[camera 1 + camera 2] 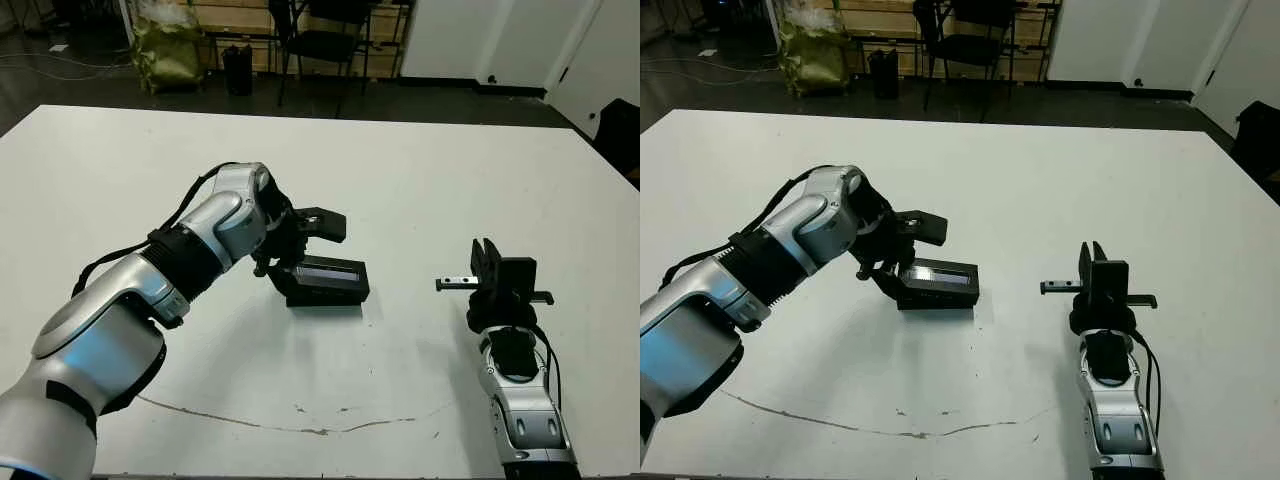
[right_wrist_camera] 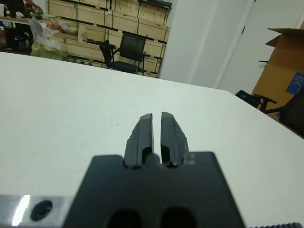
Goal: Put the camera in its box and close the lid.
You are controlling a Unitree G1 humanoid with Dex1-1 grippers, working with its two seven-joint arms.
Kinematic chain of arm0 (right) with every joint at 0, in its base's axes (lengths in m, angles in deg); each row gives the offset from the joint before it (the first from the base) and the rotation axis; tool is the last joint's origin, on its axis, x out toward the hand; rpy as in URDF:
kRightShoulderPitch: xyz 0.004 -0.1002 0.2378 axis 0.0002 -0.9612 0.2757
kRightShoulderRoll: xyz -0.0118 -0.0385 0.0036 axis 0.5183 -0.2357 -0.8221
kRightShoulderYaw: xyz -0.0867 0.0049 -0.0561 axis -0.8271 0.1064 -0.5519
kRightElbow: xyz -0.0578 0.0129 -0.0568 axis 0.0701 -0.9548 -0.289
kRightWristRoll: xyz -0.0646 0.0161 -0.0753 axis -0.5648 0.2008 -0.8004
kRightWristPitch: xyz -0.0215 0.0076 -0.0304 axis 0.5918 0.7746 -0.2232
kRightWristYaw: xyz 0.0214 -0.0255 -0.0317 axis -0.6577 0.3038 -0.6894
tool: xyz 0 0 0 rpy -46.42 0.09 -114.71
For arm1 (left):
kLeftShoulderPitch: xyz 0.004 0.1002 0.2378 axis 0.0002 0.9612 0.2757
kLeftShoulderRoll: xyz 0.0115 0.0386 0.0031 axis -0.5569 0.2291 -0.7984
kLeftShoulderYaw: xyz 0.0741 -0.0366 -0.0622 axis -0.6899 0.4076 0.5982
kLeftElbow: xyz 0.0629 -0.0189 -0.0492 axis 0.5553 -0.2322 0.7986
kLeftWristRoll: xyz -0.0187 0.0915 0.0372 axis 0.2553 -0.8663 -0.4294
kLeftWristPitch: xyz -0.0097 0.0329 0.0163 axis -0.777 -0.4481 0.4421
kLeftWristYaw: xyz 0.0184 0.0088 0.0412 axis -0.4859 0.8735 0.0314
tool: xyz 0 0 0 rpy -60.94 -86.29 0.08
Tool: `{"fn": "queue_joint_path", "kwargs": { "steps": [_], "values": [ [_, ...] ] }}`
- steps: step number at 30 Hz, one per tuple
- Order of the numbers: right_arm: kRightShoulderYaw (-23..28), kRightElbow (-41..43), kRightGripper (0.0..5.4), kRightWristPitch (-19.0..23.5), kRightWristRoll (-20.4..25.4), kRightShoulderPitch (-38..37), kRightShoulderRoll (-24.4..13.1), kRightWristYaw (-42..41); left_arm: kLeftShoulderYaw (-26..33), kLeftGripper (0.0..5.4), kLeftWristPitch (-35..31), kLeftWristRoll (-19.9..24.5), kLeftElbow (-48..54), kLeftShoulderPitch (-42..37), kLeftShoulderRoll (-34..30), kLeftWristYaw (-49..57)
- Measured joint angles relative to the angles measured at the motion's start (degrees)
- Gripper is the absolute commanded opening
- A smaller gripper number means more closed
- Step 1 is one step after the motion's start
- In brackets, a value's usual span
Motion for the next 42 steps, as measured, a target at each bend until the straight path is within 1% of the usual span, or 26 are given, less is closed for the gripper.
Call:
{"fn": "queue_joint_path", "kwargs": {
  "steps": [4,8,10,14,18,22,25,27,30,32,34,39,40,42],
  "values": [
    [0.07,-0.01,0.0,-0.18,0.08,-0.16,0.0,0.02,-0.47,2.42,-0.22,-0.03,-0.04,-0.23,-0.16,-0.25],
    [0.07,-0.14,0.0,-0.59,0.07,-0.18,-0.02,0.0,-0.35,2.42,-3.36,0.07,0.19,-0.18,-0.19,-0.96],
    [0.11,-0.3,0.0,-0.71,0.1,-0.18,-0.03,-0.01,-0.35,2.42,-3.83,0.34,-0.41,0.47,-0.2,-1.04],
    [0.12,-0.89,0.0,-1.33,0.11,-0.19,-0.05,-0.06,-0.15,2.4,-3.18,1.08,-2.4,0.86,-0.18,-1.24],
    [0.12,-0.89,0.0,-1.33,0.1,-0.2,-0.05,-0.05,0.12,2.39,0.2,1.32,-3.57,0.94,-0.32,-1.49],
    [0.11,-0.82,0.0,-1.31,0.09,-0.2,-0.05,-0.05,0.78,2.39,1.24,1.49,-3.61,1.52,-0.64,-1.45],
    [0.07,-0.76,0.0,-1.31,0.05,-0.22,-0.05,-0.05,0.93,2.39,-0.58,1.49,-3.06,1.99,-0.67,-1.01],
    [0.14,-0.83,0.0,-1.32,0.12,-0.25,-0.08,-0.09,0.86,2.39,-2.6,1.29,-0.29,3.33,-1.31,0.73],
    [0.19,-0.82,0.0,-1.31,0.13,-0.3,-0.11,-0.1,0.02,3.01,-3.76,0.5,3.74,5.2,-2.48,2.36],
    [0.19,-0.48,0.0,-1.08,0.11,-0.4,-0.11,-0.1,-0.39,3.52,-3.72,-0.08,5.0,5.6,-3.81,2.32],
    [0.2,0.2,0.0,-0.07,0.1,-0.43,-0.13,-0.1,0.13,4.01,-3.84,-0.31,6.41,6.62,-5.63,3.26],
    [0.18,0.21,0.0,-0.12,0.18,-0.43,-0.14,-0.41,2.31,5.16,-2.59,0.43,7.81,8.44,-6.76,4.74],
    [0.17,0.19,0.0,-0.13,0.17,-0.43,-0.14,-0.48,2.44,5.35,-2.33,0.57,8.15,8.57,-6.98,4.66],
    [0.17,0.19,0.0,-0.15,0.14,-0.45,-0.15,-0.48,3.03,5.38,-1.31,1.15,8.93,9.12,-7.61,4.34]
  ]
}}
